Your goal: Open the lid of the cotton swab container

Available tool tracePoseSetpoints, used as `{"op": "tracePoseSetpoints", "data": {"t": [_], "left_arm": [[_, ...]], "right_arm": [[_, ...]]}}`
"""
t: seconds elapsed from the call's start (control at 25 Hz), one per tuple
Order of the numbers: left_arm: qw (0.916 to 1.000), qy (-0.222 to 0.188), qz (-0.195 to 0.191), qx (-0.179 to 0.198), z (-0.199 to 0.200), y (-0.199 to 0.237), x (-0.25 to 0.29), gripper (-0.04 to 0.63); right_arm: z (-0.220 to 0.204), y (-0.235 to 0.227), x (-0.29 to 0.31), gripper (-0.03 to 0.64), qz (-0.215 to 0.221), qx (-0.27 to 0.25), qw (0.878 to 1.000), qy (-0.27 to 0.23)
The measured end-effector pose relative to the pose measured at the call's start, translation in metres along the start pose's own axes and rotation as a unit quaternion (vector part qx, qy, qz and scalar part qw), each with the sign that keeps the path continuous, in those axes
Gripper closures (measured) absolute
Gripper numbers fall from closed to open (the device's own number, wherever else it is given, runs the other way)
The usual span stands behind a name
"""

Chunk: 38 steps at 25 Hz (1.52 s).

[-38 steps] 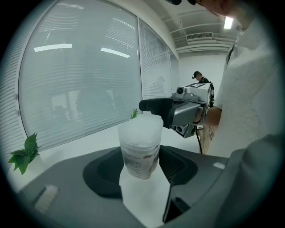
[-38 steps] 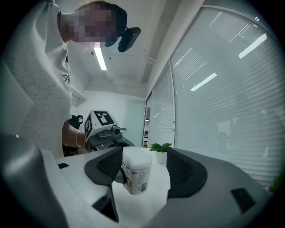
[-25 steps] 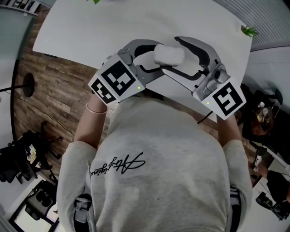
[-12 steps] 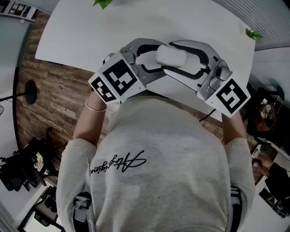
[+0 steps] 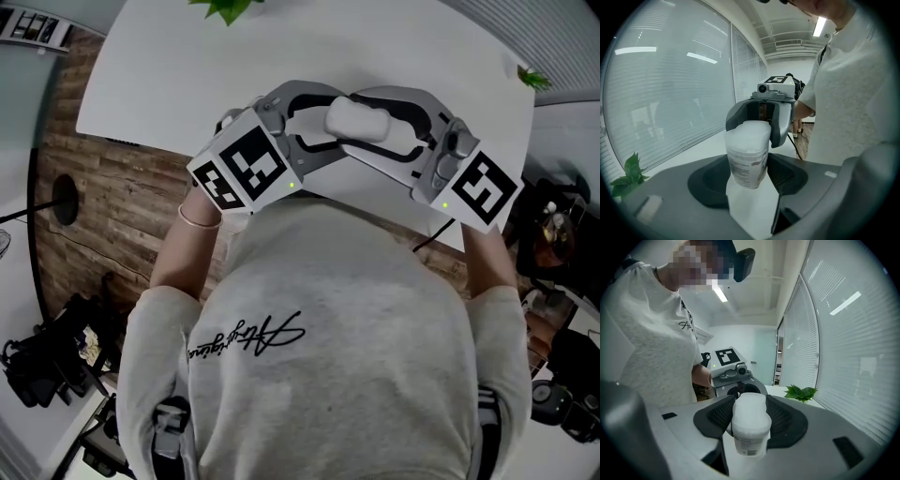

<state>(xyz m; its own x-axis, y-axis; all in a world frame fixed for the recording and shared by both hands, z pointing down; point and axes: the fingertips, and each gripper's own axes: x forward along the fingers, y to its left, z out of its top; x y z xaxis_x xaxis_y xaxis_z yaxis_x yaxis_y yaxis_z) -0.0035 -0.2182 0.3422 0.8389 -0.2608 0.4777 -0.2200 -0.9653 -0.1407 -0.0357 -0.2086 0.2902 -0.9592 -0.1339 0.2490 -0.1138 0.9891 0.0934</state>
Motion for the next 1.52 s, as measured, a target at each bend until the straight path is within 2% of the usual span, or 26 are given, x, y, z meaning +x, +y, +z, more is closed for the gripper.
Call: {"op": "tracePoseSetpoints", "data": {"t": [0.44,0.68,0.76,0.84,0.88,1.04,1.28,1.52], "left_arm": [[0.9991,-0.04,-0.016,-0.004,-0.014,0.012,-0.007,0.353],[0.9985,-0.053,-0.006,-0.012,-0.016,0.016,-0.009,0.351],[0.9989,-0.041,0.006,0.021,-0.02,0.018,-0.013,0.353],[0.9955,0.005,0.032,0.089,-0.029,0.021,-0.012,0.359],[0.9939,0.021,0.033,0.103,-0.033,0.02,-0.01,0.36],[0.9989,-0.013,-0.005,0.046,-0.028,0.018,-0.016,0.362],[0.999,-0.007,-0.015,0.043,-0.027,0.017,-0.016,0.362],[0.9994,0.0,-0.008,0.034,-0.026,0.022,-0.018,0.364]], "right_arm": [[-0.006,-0.01,0.023,0.405,0.02,0.045,0.998,0.043],[-0.006,-0.012,0.029,0.405,0.028,0.047,0.997,0.058],[0.0,-0.013,0.033,0.405,0.042,0.093,0.994,0.035],[0.005,-0.014,0.037,0.405,0.064,0.162,0.985,0.01],[0.004,-0.015,0.039,0.405,0.069,0.173,0.982,0.006],[0.005,-0.017,0.04,0.405,0.063,0.164,0.984,0.002],[0.006,-0.018,0.038,0.403,0.064,0.163,0.984,-0.006],[0.011,-0.023,0.037,0.395,0.037,0.122,0.992,-0.016]]}}
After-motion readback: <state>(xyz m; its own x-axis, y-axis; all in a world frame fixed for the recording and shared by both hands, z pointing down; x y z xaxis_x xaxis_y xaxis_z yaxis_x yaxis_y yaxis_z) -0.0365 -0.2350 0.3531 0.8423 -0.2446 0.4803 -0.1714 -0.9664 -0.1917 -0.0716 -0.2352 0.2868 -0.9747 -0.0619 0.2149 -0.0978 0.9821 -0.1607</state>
